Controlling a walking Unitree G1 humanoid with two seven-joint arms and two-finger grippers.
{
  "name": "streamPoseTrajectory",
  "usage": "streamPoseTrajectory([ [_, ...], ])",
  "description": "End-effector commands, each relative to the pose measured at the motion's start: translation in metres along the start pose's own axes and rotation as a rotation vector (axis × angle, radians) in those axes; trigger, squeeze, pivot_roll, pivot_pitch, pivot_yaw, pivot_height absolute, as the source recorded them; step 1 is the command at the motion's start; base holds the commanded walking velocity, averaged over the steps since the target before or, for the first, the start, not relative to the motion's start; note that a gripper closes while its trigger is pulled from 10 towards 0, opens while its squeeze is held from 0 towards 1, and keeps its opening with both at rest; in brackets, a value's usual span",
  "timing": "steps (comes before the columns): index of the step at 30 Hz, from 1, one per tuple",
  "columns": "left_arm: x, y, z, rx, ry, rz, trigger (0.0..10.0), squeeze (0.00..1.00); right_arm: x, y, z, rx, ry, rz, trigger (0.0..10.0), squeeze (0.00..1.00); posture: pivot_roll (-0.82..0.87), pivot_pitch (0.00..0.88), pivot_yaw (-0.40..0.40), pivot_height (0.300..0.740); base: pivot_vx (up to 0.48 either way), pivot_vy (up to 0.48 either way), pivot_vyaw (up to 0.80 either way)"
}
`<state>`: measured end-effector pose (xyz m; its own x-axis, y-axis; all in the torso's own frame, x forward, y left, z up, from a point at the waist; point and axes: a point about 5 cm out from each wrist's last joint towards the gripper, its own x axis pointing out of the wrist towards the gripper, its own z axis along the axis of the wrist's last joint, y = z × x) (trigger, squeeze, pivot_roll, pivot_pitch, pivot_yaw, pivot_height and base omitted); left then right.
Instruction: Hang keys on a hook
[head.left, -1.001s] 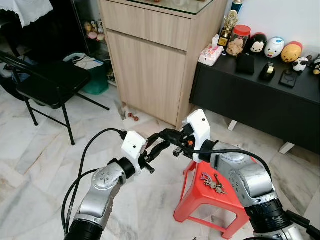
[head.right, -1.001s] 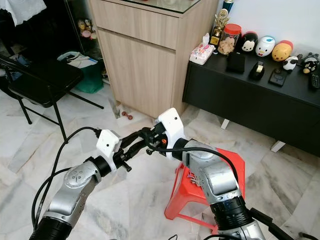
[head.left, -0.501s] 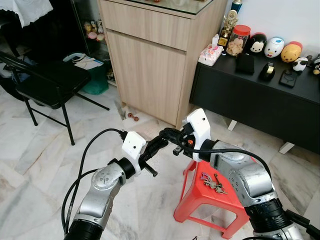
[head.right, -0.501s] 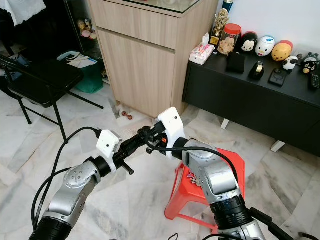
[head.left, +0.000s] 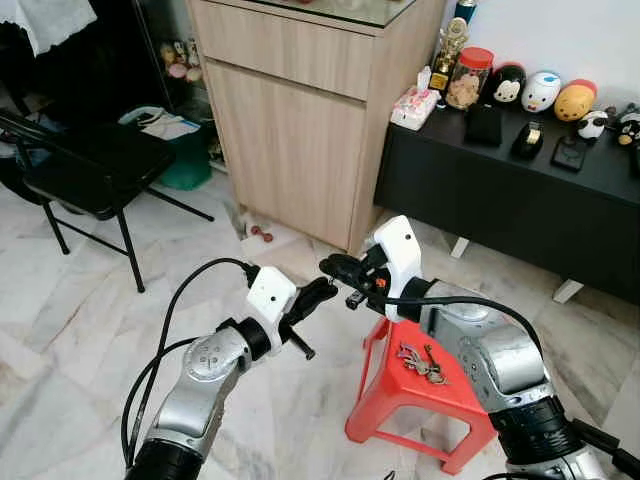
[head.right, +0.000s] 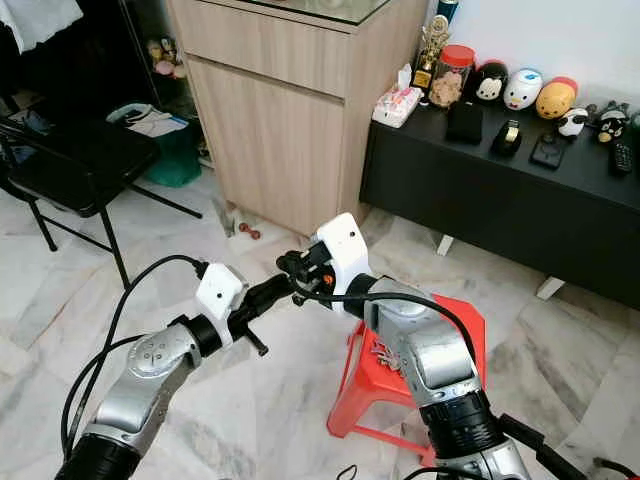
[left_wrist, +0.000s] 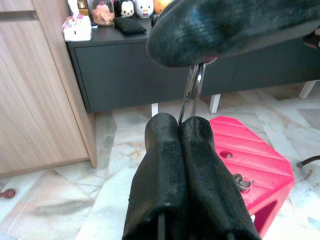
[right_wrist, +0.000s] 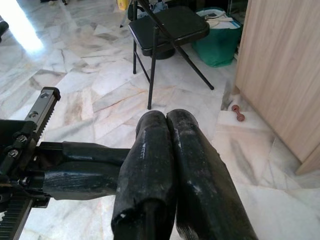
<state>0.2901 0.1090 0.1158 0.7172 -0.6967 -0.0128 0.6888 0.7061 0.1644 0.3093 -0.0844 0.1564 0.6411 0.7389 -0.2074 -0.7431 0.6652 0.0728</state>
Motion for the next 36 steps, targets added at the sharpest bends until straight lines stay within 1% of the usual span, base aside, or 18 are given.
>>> streamPoseTrajectory([
  [1, -0.002, -0.001, -0.006, 0.028, 0.037, -0.002, 0.0, 0.00, 0.000, -0.001, 0.004, -0.009, -0.009, -0.006, 10.0, 0.00, -0.01, 0.123, -0.037, 0.740, 0.000, 0.000, 0.00],
  [5, -0.003, -0.001, -0.009, 0.043, 0.060, -0.003, 0.0, 0.00, 0.000, -0.002, 0.004, -0.009, -0.010, -0.008, 10.0, 0.00, -0.01, 0.123, -0.037, 0.740, 0.000, 0.000, 0.00],
  [8, -0.003, -0.001, -0.009, 0.047, 0.058, 0.001, 0.0, 0.00, 0.000, -0.002, 0.004, -0.010, -0.011, -0.010, 10.0, 0.00, -0.01, 0.123, -0.037, 0.740, 0.000, 0.000, 0.00],
  [9, -0.003, -0.001, -0.009, 0.049, 0.059, 0.004, 1.8, 0.00, 0.000, -0.002, 0.004, -0.010, -0.011, -0.011, 10.0, 0.00, -0.01, 0.123, -0.037, 0.740, 0.000, 0.000, 0.00],
  [10, -0.003, 0.000, -0.009, 0.055, 0.063, 0.012, 9.6, 0.00, 0.000, -0.002, 0.004, -0.010, -0.010, -0.012, 10.0, 0.00, -0.01, 0.123, -0.037, 0.740, 0.000, 0.000, 0.00],
  [12, -0.004, 0.000, -0.010, 0.060, 0.066, 0.016, 9.6, 0.00, 0.000, -0.002, 0.004, -0.010, -0.010, -0.012, 10.0, 0.00, -0.01, 0.123, -0.037, 0.740, 0.000, 0.000, 0.00],
  [13, -0.005, 0.002, -0.010, 0.045, 0.066, 0.025, 10.0, 0.00, 0.000, -0.002, 0.004, -0.011, -0.009, -0.012, 10.0, 0.00, -0.01, 0.123, -0.037, 0.740, 0.000, 0.000, 0.00],
  [14, -0.005, 0.003, -0.010, 0.048, 0.065, 0.030, 10.0, 0.85, 0.000, -0.002, 0.004, -0.011, -0.009, -0.012, 10.0, 0.00, -0.01, 0.123, -0.037, 0.740, 0.000, 0.000, 0.00],
  [15, -0.005, 0.003, -0.010, 0.052, 0.064, 0.034, 10.0, 0.85, 0.000, -0.002, 0.004, -0.011, -0.009, -0.011, 10.0, 0.00, -0.01, 0.123, -0.037, 0.740, 0.000, 0.000, 0.00],
  [16, -0.006, 0.005, -0.009, 0.054, 0.061, 0.042, 10.0, 1.00, 0.000, -0.003, 0.004, -0.011, -0.008, -0.011, 10.0, 0.00, -0.01, 0.122, -0.038, 0.740, 0.000, 0.000, 0.00],
  [18, -0.006, 0.006, -0.009, 0.044, 0.058, 0.046, 10.0, 1.00, 0.000, -0.003, 0.004, -0.012, -0.007, -0.012, 10.0, 0.00, -0.01, 0.122, -0.038, 0.740, 0.000, 0.000, 0.00],
  [20, -0.008, 0.006, -0.007, 0.019, 0.045, 0.026, 10.0, 1.00, 0.000, -0.004, 0.002, -0.014, 0.000, -0.018, 10.0, 0.00, -0.01, 0.122, -0.039, 0.740, 0.000, 0.000, 0.00],
  [23, -0.008, 0.006, -0.006, 0.020, 0.040, 0.029, 10.0, 1.00, 0.000, -0.005, 0.002, -0.014, 0.000, -0.020, 10.0, 0.00, -0.01, 0.122, -0.039, 0.740, 0.000, 0.000, 0.00],
  [30, -0.006, -0.002, -0.002, -0.003, 0.014, -0.041, 10.0, 1.00, 0.000, -0.005, 0.002, -0.020, 0.001, -0.022, 10.0, 0.00, -0.01, 0.122, -0.039, 0.740, 0.000, 0.000, 0.00],
  [32, -0.005, -0.007, 0.000, -0.011, 0.005, -0.089, 10.0, 1.00, 0.000, -0.005, 0.002, -0.023, 0.001, -0.020, 10.0, 0.00, -0.01, 0.123, -0.040, 0.740, 0.000, 0.000, 0.00],
  [36, -0.005, -0.009, 0.000, -0.007, 0.011, -0.108, 10.0, 1.00, 0.000, -0.004, 0.002, -0.024, 0.001, -0.018, 10.0, 0.00, -0.01, 0.123, -0.040, 0.740, 0.000, 0.000, 0.00],
])
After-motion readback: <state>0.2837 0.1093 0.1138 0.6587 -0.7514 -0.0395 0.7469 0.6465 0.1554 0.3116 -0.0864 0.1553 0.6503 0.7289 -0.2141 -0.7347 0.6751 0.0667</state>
